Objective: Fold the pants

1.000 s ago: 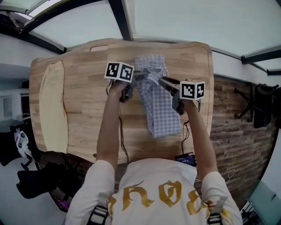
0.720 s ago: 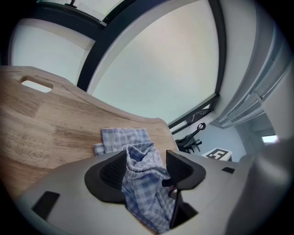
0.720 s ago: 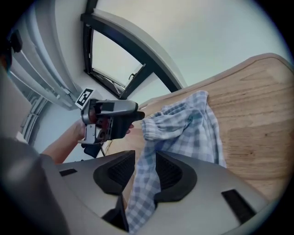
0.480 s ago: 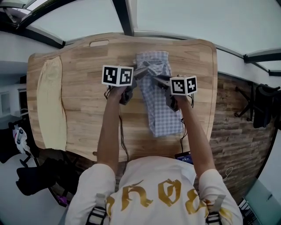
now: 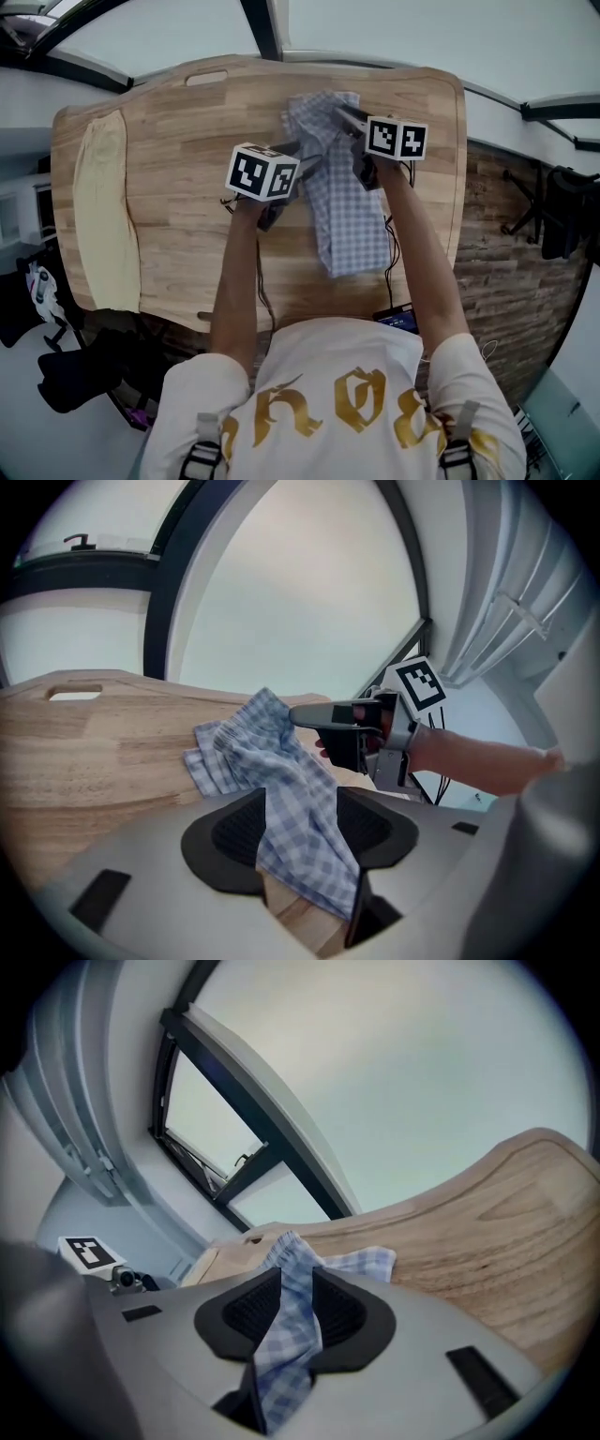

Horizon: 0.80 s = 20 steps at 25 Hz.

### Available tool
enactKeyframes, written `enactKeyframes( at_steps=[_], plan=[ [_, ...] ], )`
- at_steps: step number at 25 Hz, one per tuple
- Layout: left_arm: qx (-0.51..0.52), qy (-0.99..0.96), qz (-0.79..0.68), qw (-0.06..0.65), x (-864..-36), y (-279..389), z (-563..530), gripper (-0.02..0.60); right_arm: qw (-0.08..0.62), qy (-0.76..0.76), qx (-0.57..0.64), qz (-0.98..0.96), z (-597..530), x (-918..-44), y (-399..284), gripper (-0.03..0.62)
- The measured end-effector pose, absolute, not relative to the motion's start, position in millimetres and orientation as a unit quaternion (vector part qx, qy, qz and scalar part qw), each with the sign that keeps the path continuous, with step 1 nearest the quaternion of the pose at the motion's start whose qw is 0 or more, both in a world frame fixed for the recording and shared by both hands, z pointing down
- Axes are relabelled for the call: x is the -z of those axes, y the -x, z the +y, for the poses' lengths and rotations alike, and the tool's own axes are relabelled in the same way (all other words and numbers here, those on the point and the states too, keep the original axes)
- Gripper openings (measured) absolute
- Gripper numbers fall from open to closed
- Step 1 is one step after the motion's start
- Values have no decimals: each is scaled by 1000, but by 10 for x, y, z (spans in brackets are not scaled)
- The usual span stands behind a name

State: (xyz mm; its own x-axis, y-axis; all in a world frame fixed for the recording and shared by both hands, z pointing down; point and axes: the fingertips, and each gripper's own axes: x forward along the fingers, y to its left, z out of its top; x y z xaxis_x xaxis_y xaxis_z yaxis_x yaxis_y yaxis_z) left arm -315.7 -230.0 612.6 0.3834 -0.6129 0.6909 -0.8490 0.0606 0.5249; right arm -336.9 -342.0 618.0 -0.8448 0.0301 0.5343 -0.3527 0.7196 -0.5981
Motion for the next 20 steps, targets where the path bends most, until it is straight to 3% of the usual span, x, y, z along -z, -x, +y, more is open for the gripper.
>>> enactKeyframes(
  at_steps=[4, 8, 12, 15, 16, 19, 20],
  plan=[
    [-142, -688, -538, 465, -6148, 3041, -2193, 262, 253, -85, -315, -911, -3378, -5990, 3015, 160],
    [-141, -682, -557, 453, -6205, 2969, -2158, 261, 287, -119, -180, -933, -3384, -5971, 2503, 155],
    [-143, -698, -580, 394, -6120, 2846, -2229, 262, 307, -129, -168, -928, -3235, -6042, 2077, 55],
    [-124, -704, -583, 386, -6046, 2717, -2236, 259, 314, -139, -177, -922, -3081, -6116, 1848, 30],
    [-120, -701, -585, 390, -6039, 2684, -2225, 233, 316, -134, -182, -921, -2992, -6137, 1789, 23],
    [-118, -684, -603, 392, -6014, 2641, -2127, 64, 308, -120, -207, -921, -2660, -6153, 1598, 23],
    [-115, -680, -608, 394, -6004, 2621, -2074, 55, 304, -120, -218, -920, -2557, -6155, 1520, 23]
  ],
)
